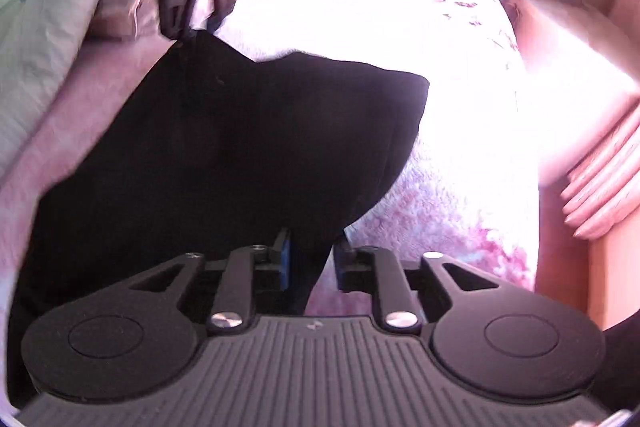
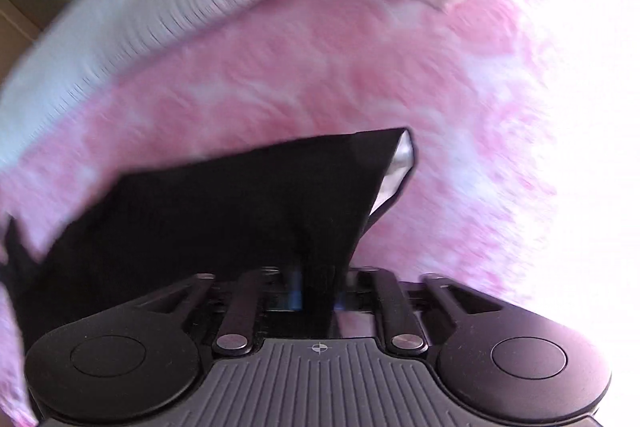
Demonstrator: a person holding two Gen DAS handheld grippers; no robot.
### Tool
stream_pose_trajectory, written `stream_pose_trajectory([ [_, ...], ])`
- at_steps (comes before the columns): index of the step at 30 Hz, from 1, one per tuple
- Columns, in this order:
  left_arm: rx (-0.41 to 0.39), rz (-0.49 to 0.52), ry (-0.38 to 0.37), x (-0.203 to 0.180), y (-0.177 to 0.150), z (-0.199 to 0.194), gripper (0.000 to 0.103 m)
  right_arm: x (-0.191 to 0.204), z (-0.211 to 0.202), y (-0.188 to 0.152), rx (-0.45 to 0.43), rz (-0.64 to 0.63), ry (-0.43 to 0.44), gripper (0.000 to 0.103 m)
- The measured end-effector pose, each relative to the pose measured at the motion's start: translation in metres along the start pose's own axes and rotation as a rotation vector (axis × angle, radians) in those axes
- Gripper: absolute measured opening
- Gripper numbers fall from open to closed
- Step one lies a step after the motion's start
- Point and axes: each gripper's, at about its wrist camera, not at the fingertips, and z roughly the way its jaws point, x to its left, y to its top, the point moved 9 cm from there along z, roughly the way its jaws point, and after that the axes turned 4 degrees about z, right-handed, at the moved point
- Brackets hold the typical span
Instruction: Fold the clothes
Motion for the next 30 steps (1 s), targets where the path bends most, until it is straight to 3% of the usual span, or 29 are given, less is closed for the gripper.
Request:
stream_pose_trajectory([
  [1,-0.002,-0.029,-0.013,0.005,-0.006,-0.007,0.022,-0.003,0.002,-0.006,0.013,-0.011,-0.056,0.051],
  [3,0.007,-0.071,-0.013,0.014,-0.030,-0.034,0.027,0.003,-0.004,-0.017,-0.010,-0.080,-0.158,0.058],
  [5,0.012,-0.106,0.011,0.029,-0.062,-0.068,0.031,0.014,-0.013,-0.032,-0.036,-0.155,-0.253,0.058],
  [8,0.033,-0.128,0.127,0.064,-0.123,-0.123,0.040,0.061,-0.033,-0.077,-0.076,-0.286,-0.244,0.058],
  [10,0.074,-0.122,0.230,0.094,-0.171,-0.155,0.048,0.109,-0.038,-0.110,-0.069,-0.329,-0.156,0.059],
  [14,0.254,-0.001,0.417,0.171,-0.287,-0.183,0.052,0.216,-0.033,-0.188,0.022,-0.384,0.065,0.060],
  [16,0.311,0.093,0.429,0.199,-0.337,-0.179,0.054,0.261,-0.024,-0.221,0.058,-0.416,0.106,0.060],
  [19,0.353,0.249,0.412,0.232,-0.400,-0.170,0.055,0.300,-0.003,-0.250,0.088,-0.430,0.039,0.060],
  [24,0.361,0.439,0.428,0.281,-0.467,-0.159,0.055,0.326,0.026,-0.267,0.115,-0.385,-0.137,0.060],
  [27,0.360,0.523,0.459,0.307,-0.487,-0.150,0.042,0.329,0.042,-0.265,0.123,-0.339,-0.221,0.060],
  [29,0.380,0.580,0.472,0.323,-0.497,-0.141,0.017,0.329,0.047,-0.261,0.131,-0.300,-0.230,0.060],
  [30,0.397,0.604,0.474,0.329,-0.501,-0.137,0.003,0.331,0.050,-0.259,0.139,-0.289,-0.224,0.047],
])
